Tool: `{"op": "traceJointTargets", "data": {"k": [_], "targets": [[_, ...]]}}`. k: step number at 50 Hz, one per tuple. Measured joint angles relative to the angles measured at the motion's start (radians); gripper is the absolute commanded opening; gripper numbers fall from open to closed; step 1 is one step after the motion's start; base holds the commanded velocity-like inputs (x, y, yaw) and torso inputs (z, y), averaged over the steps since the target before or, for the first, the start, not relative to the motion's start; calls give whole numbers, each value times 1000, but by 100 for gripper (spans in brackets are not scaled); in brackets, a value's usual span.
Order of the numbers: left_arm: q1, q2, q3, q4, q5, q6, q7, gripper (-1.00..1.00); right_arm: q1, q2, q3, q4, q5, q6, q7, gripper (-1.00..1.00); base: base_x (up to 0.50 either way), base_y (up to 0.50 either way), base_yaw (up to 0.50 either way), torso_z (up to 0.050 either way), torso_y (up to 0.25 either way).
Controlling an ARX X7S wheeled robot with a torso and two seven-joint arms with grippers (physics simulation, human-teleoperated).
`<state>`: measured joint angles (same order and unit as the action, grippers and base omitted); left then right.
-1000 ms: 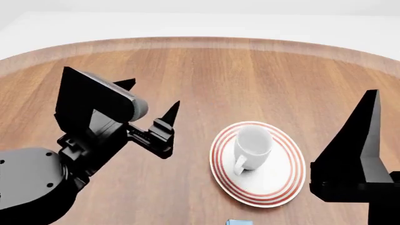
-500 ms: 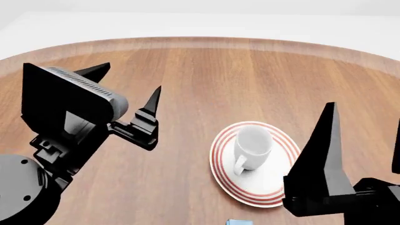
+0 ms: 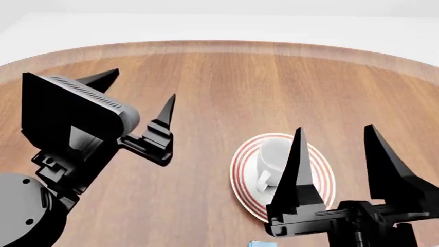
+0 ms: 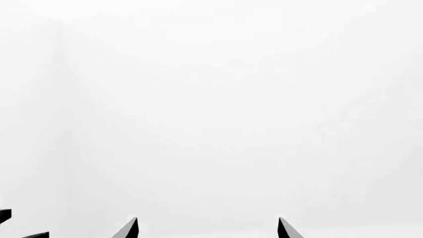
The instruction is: Pick up the white mug and put it on the plate, and put the chocolate pudding to the right of the plate.
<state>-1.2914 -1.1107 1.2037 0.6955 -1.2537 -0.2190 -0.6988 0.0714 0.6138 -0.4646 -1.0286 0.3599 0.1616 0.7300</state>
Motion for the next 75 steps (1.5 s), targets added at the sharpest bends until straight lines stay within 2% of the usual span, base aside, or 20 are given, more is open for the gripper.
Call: {"op": "traceJointTargets", "data": {"k": [16, 21, 26, 32, 43, 55, 75], "targets": [[17, 0, 1, -7, 3, 11, 5, 100, 455, 209, -514, -10, 276, 55, 567, 100, 0, 0, 0, 0, 0], [17, 4, 1, -10, 1, 11, 6, 100, 560, 236, -632, -7, 393, 50, 678, 100, 0, 0, 0, 0, 0], [18, 9, 1, -12, 1, 10, 8, 100, 619, 251, -695, -1, 502, 49, 748, 100, 0, 0, 0, 0, 0], [21, 12, 1, -14, 2, 11, 9, 100, 646, 250, -706, -2, 613, 82, 800, 100, 0, 0, 0, 0, 0], [26, 13, 0, -13, 2, 15, 9, 100, 632, 221, -638, -8, 770, 179, 841, 100, 0, 0, 0, 0, 0], [36, 11, -1, -15, 5, 23, 11, 100, 641, 195, -638, -11, 840, 225, 841, 100, 0, 0, 0, 0, 0], [50, 10, -2, -21, 8, 33, 15, 100, 603, 156, -637, -1, 984, 212, 841, 100, 0, 0, 0, 0, 0]]}}
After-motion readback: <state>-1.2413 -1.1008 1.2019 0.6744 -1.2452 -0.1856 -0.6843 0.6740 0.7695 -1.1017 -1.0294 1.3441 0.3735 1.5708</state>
